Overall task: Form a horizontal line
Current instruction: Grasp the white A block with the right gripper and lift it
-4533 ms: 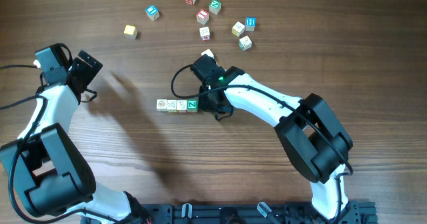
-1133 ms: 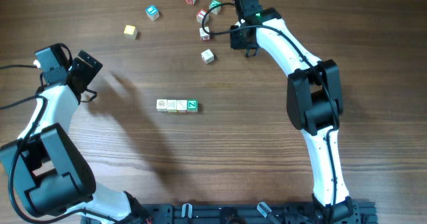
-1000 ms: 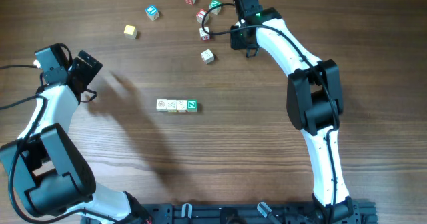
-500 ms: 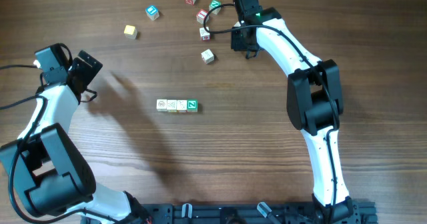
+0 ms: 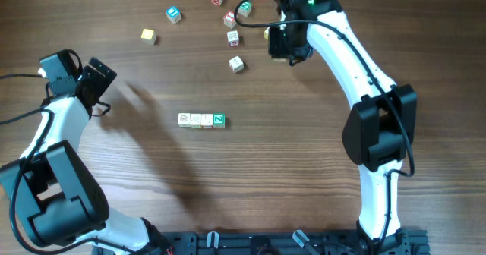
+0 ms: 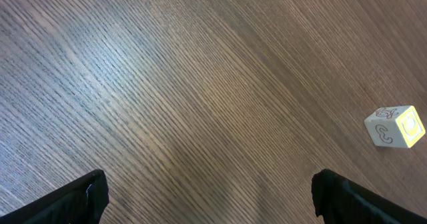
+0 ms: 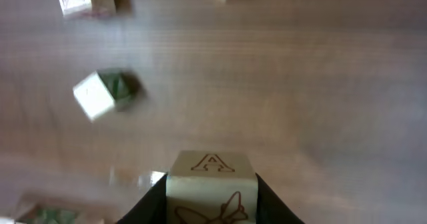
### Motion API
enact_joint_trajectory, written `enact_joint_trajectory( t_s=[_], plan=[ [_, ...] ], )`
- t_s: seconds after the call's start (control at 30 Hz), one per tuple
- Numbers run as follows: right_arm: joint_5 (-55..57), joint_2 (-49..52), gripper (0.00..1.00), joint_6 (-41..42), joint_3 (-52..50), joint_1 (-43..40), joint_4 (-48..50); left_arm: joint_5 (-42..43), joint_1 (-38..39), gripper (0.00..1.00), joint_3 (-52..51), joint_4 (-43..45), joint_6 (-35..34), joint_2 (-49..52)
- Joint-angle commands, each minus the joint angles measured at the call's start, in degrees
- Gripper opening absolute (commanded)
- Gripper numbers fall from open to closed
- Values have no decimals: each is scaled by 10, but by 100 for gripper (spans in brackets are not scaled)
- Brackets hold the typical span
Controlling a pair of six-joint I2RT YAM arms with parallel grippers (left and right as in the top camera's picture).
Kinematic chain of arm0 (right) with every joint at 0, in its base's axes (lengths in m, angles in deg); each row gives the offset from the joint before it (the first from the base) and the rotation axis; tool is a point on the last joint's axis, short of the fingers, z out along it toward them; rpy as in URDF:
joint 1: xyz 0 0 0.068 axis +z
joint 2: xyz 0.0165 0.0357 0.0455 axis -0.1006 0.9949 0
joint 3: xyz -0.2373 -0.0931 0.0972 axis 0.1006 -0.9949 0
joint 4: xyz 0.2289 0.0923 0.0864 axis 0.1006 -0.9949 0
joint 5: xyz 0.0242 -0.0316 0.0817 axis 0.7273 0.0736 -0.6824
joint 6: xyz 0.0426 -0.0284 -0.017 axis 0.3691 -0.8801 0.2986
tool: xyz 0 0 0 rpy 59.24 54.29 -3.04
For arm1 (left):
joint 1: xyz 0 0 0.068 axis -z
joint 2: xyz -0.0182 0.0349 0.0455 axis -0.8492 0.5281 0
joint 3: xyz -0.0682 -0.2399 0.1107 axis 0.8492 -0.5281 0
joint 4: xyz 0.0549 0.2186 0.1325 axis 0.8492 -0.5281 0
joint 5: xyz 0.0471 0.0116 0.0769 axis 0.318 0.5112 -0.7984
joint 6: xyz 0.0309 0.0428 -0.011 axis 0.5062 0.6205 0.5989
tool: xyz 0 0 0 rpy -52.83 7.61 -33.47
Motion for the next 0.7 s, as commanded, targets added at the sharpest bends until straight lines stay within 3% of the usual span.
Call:
enact_joint_trajectory(
  t_s=[0.0, 0.27, 0.67],
  plan=[
    [-47, -2, 19, 7, 0, 6, -46, -4, -2, 100, 5, 1, 1, 4],
    [-44, -2, 20, 7, 0, 76, -83, -4, -2, 100, 5, 1, 1, 4],
    [-22, 9, 20, 87, -52, 142, -59, -4, -2, 100, 5, 1, 1, 4]
  ],
)
